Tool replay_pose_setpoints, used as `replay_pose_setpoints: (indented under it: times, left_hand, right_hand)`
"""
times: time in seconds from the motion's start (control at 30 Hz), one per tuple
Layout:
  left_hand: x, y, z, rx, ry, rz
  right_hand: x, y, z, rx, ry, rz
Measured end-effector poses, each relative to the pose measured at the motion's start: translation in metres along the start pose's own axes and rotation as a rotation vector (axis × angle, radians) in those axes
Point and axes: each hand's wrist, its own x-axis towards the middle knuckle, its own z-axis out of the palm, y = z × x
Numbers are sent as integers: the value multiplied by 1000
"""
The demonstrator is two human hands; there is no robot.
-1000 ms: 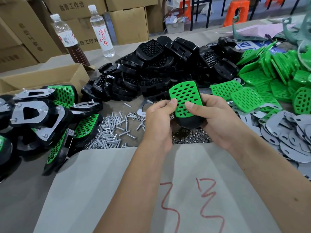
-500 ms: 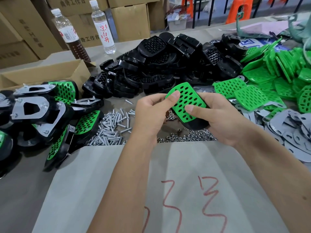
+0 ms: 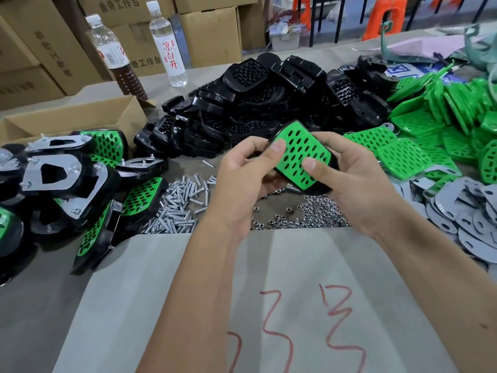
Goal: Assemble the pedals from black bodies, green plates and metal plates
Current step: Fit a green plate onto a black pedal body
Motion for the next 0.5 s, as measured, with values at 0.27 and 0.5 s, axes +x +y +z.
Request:
replay_pose_setpoints:
  times: [0.27, 0.5]
  left_hand:
    - [1, 5, -5, -93, 18, -172]
    - [-2, 6, -1, -133, 0, -194]
  right_hand:
    - [-4, -3, 4, 30, -33, 60]
    - [-5, -7, 3, 43, -120, -11]
